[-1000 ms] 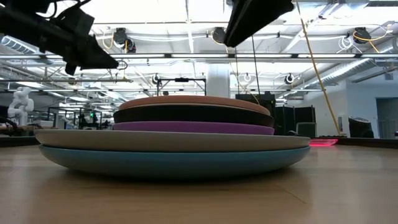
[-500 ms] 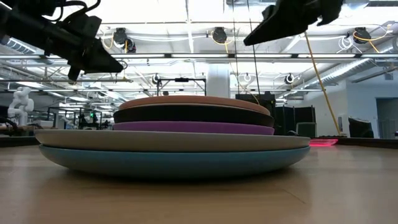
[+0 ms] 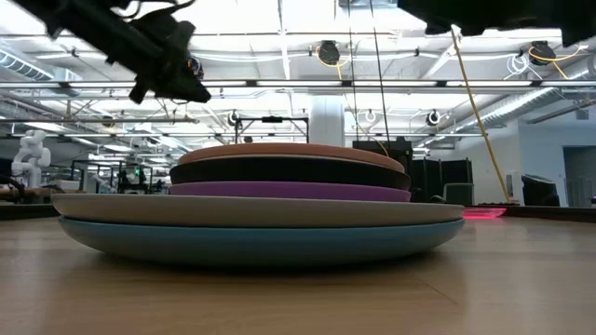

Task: Stack plastic plates
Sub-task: Stack the left red transparent plate on top of the green transparent plate

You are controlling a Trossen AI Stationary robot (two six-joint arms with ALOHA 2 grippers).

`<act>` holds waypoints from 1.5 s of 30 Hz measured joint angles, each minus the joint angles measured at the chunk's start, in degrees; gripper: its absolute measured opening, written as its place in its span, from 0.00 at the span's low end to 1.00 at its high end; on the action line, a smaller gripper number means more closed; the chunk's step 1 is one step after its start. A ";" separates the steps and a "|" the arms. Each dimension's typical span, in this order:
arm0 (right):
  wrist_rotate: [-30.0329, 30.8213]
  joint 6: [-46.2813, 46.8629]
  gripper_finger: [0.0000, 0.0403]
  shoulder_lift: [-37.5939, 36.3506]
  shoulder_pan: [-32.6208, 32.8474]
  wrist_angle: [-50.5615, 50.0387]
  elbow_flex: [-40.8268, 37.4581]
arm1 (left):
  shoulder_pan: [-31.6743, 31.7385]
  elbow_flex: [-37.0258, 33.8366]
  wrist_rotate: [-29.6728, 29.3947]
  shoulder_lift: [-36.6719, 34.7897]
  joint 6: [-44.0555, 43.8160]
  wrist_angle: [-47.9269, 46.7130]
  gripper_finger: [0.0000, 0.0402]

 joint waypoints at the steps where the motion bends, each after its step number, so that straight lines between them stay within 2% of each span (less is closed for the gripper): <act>1: 1.24 -0.02 0.12 -0.51 -0.44 2.18 -1.26 | 0.58 2.50 0.04 1.44 0.80 -3.45 0.12; 8: 7.05 2.13 0.12 -5.32 -4.42 3.46 -5.05 | 6.83 17.17 0.81 13.36 8.67 -26.76 0.12; 12: 7.58 4.60 0.12 -6.58 -5.93 1.61 -5.06 | 12.16 21.13 6.76 19.58 13.79 -35.18 0.12; 14: 7.31 6.96 0.12 -6.76 -6.01 0.32 -5.06 | 14.47 21.49 10.76 21.99 19.37 -35.88 0.12; 19: 7.23 10.00 0.12 -6.18 -5.96 -3.58 -5.12 | 18.81 21.36 24.15 26.64 40.10 -35.26 0.12; 22: 7.12 10.43 0.12 -6.50 -5.94 -3.46 -5.12 | 22.49 21.39 27.53 28.87 45.37 -30.64 0.12; 29: 7.12 10.59 0.12 -6.48 -5.94 -4.71 -5.10 | 29.20 21.39 29.38 33.74 45.86 -25.98 0.12; 34: 7.10 10.53 0.12 -6.48 -5.94 -4.76 -5.10 | 30.90 21.39 29.40 36.89 44.76 -25.92 0.13; 45: 7.10 10.16 0.12 -6.48 -5.92 -4.64 -5.08 | 31.16 21.39 27.53 39.66 46.17 -26.15 0.36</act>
